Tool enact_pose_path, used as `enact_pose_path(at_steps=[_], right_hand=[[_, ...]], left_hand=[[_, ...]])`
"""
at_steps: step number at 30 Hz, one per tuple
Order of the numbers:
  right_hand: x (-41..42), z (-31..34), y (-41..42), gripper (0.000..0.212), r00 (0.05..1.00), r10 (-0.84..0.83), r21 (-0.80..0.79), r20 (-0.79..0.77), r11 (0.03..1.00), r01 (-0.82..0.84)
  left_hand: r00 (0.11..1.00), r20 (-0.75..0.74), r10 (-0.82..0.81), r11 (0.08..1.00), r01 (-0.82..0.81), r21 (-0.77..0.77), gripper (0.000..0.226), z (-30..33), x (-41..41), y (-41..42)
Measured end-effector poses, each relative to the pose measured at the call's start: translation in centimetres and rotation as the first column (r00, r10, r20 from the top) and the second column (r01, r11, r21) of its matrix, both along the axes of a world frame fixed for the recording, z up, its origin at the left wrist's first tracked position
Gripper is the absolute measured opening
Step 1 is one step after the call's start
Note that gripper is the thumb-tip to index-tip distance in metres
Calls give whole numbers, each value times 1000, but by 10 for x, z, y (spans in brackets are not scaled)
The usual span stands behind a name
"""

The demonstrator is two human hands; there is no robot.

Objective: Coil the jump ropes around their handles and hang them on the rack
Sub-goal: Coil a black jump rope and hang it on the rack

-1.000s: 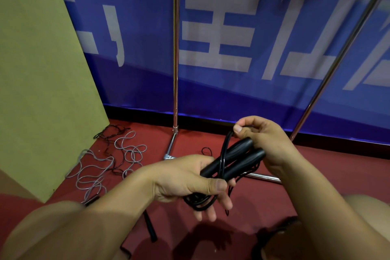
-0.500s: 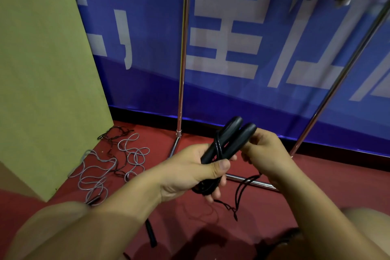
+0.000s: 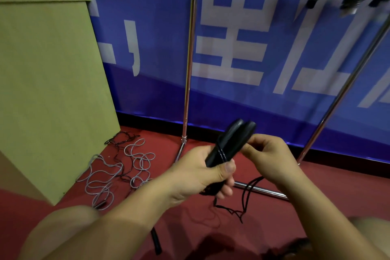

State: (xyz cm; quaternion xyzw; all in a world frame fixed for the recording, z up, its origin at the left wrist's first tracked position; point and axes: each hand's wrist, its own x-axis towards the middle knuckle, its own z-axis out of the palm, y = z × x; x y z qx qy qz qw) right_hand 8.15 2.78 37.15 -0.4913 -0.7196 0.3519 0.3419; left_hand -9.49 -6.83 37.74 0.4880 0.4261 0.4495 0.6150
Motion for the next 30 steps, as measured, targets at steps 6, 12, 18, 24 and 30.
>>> enact_pose_path(at_steps=[6, 12, 18, 24, 30], right_hand=[[-7, -1, 9, 9, 996, 41, -134, -81, 990, -51], [-14, -1, 20, 11, 984, -62, -242, -166, 970, 21], [-14, -8, 22, 19, 990, -139, -12, 37, 990, 140], [-6, -4, 11, 29, 995, -76, -3, 57, 997, 77], [1, 7, -8, 30, 995, 14, 0, 99, 1000, -14]], left_hand=[[977, -56, -206, 979, 205, -10, 31, -1, 13, -16], [985, -116, -128, 987, 137, 79, 29, 2, 15, -11], [998, 3, 61, 995, -61, 84, 36, -3, 12, 0], [929, -4, 370, 927, -369, 62, 30, -9, -2, 16], [876, -138, 462, 886, -452, 102, 20, -15, -10, 22]])
